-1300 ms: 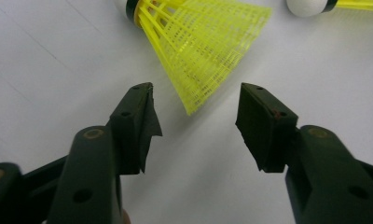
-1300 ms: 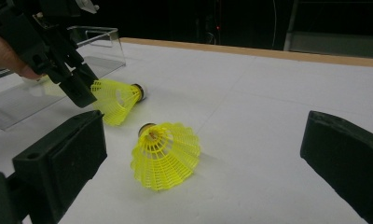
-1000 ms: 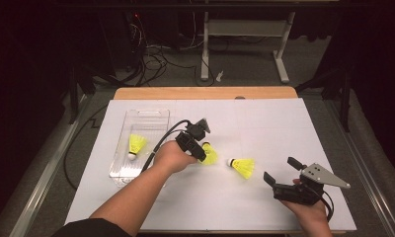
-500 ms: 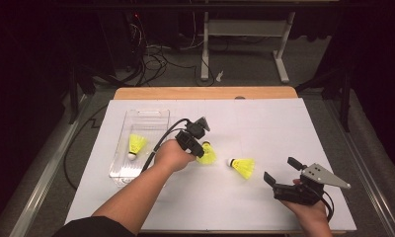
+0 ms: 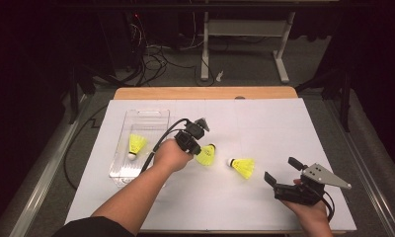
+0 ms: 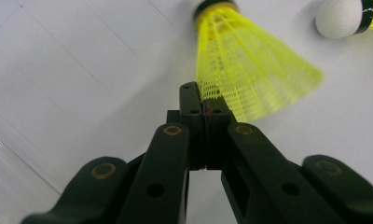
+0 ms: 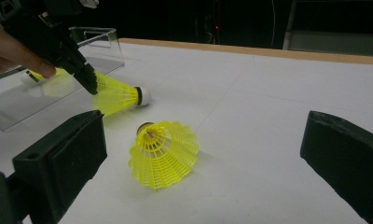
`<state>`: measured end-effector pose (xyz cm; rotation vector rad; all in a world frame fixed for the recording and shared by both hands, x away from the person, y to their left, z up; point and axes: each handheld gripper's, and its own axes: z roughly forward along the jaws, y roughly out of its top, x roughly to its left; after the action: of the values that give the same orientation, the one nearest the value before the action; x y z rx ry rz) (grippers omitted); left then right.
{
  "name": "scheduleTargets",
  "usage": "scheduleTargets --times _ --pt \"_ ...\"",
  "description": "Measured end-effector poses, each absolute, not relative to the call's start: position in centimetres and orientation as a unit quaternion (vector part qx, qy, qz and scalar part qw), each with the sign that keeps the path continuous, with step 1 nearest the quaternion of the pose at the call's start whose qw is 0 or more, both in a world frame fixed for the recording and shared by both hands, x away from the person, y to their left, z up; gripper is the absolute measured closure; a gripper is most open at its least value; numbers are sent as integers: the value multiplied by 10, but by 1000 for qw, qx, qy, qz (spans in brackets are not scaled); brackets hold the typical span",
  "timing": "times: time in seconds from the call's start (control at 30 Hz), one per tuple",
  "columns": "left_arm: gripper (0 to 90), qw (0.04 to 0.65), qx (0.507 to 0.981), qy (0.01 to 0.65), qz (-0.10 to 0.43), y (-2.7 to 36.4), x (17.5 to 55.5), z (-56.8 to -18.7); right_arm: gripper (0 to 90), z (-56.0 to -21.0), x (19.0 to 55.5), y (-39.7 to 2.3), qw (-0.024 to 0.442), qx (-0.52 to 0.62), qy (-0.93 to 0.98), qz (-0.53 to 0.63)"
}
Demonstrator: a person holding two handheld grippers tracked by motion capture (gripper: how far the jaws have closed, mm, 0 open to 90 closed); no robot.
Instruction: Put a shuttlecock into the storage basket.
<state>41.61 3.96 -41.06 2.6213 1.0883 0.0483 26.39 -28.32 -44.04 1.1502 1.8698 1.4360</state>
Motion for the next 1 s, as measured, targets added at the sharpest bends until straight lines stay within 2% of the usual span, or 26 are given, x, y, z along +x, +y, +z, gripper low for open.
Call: scheduleTargets --times 0.47,1.0 --pt "900 180 913 367 3 50 405 -395 9 -440 264 -282 258 423 689 528" --pt "900 183 916 356 4 64 384 -383 10 -440 264 -281 255 422 690 530"
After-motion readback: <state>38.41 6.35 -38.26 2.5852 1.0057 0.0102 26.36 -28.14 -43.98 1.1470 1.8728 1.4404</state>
